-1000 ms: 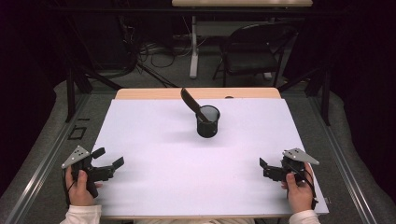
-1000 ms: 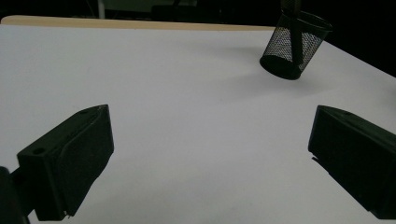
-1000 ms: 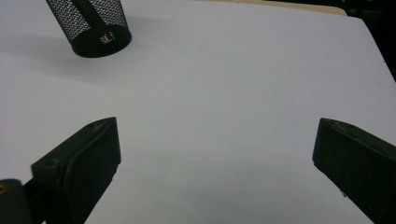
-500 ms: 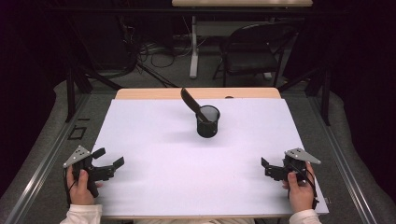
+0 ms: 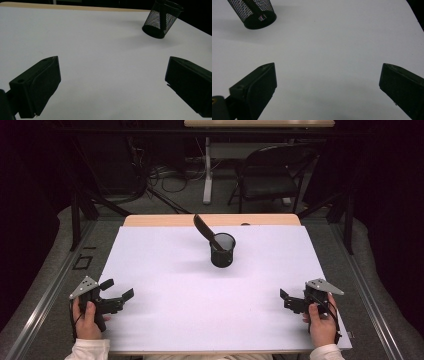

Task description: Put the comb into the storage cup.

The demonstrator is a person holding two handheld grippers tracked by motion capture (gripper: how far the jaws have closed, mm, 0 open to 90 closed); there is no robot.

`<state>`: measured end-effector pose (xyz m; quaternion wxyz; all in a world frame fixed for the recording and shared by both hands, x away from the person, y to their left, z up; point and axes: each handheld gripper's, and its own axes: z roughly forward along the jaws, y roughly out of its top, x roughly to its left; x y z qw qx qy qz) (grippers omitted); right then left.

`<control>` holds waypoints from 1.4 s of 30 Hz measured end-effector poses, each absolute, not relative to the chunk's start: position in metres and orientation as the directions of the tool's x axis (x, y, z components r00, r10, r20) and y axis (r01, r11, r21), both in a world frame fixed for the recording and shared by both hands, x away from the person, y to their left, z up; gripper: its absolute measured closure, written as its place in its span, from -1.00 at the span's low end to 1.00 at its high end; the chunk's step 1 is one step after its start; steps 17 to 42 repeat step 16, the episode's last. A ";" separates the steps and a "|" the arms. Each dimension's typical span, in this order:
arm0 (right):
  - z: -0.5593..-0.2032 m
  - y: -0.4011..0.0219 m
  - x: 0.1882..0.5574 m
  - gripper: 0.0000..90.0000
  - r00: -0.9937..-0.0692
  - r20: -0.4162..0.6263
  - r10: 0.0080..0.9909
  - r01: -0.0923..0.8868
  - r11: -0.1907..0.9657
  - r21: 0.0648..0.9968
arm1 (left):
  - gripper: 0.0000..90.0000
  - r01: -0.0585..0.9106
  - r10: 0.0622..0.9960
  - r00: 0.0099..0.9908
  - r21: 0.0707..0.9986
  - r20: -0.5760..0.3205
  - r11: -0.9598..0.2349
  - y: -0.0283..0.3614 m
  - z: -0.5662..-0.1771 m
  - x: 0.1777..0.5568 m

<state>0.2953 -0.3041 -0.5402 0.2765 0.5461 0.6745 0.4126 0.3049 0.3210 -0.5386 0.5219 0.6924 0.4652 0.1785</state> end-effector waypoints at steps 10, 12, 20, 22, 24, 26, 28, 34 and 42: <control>-0.541 -0.304 0.296 -0.97 -0.256 0.078 0.964 0.517 0.068 0.853 | -0.99 0.462 0.832 0.501 0.887 -0.238 -0.025 0.321 -0.539 0.305; -0.541 -0.305 0.296 -0.97 -0.254 0.081 0.964 0.523 0.066 0.850 | -0.99 0.464 0.832 0.501 0.885 -0.238 -0.026 0.321 -0.539 0.306; -0.541 -0.305 0.296 -0.97 -0.252 0.087 0.964 0.524 0.060 0.849 | -0.99 0.466 0.832 0.502 0.884 -0.237 -0.029 0.321 -0.539 0.306; -0.541 -0.305 0.296 -0.97 -0.252 0.087 0.964 0.524 0.060 0.849 | -0.99 0.466 0.832 0.502 0.884 -0.237 -0.029 0.321 -0.539 0.306; -0.541 -0.305 0.296 -0.97 -0.252 0.087 0.964 0.524 0.060 0.849 | -0.99 0.466 0.832 0.502 0.884 -0.237 -0.029 0.321 -0.539 0.306; -0.541 -0.305 0.296 -0.97 -0.252 0.087 0.964 0.524 0.060 0.849 | -0.99 0.466 0.832 0.502 0.884 -0.237 -0.029 0.321 -0.539 0.306; -0.541 -0.305 0.296 -0.97 -0.252 0.087 0.964 0.524 0.060 0.849 | -0.99 0.466 0.832 0.502 0.884 -0.237 -0.029 0.321 -0.539 0.306; -0.541 -0.305 0.296 -0.97 -0.252 0.087 0.964 0.524 0.060 0.849 | -0.99 0.466 0.832 0.502 0.884 -0.237 -0.029 0.321 -0.539 0.306; -0.541 -0.305 0.296 -0.97 -0.252 0.087 0.964 0.524 0.060 0.849 | -0.99 0.466 0.832 0.502 0.884 -0.237 -0.029 0.321 -0.539 0.306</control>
